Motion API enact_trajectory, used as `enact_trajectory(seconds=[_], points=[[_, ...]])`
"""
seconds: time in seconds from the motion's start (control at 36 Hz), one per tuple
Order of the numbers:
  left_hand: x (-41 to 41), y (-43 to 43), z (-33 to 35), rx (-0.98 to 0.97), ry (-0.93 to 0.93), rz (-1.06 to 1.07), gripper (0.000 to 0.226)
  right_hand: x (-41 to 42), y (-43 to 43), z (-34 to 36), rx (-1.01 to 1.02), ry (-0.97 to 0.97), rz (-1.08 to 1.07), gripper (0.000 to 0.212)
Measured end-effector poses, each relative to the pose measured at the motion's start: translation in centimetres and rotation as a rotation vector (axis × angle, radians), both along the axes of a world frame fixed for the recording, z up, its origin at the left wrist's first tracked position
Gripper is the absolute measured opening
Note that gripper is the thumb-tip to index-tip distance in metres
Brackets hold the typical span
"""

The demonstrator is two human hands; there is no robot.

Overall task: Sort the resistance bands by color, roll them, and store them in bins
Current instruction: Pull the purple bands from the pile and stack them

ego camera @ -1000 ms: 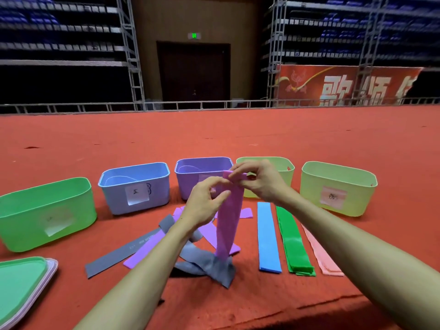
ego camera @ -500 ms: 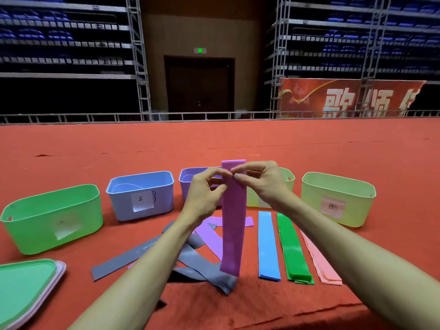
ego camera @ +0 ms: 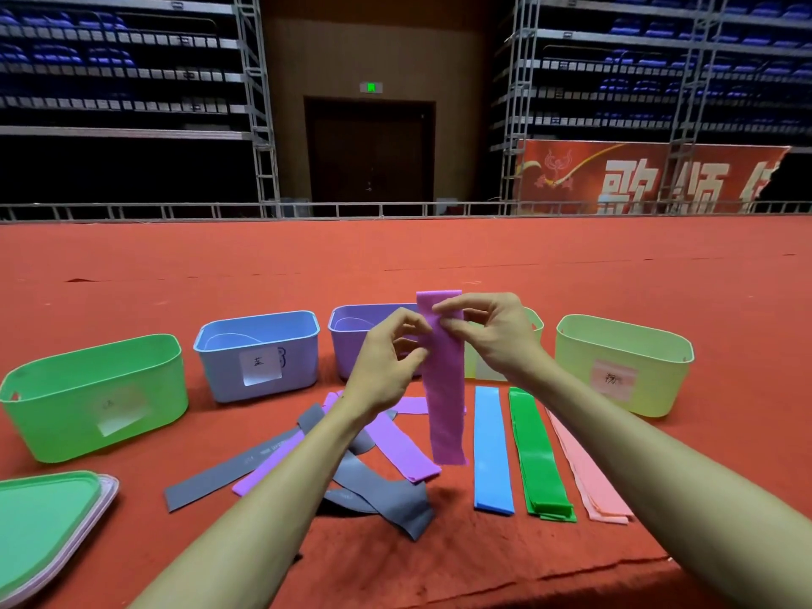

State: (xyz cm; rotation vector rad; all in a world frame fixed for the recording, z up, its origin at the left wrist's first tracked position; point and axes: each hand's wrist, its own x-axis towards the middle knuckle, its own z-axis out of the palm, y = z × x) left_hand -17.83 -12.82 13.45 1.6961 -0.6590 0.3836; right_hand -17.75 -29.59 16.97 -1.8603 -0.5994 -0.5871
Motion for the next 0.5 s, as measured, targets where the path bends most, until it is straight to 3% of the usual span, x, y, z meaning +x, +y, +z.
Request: enact_trajectory(seconds=[0.31,0.5], points=[[-0.5,-0.5,-3.5,0.043,0.086,-0.153,0.049,0.4,-0.7,-0.4,-0.066,-0.058,-0.015,0.027],[-1.6,-1.2,-6.8,0.165,0.131,-0.232,0.068,0.9,-1.6,-0.4,0.087,0.009,-0.034,0.027]])
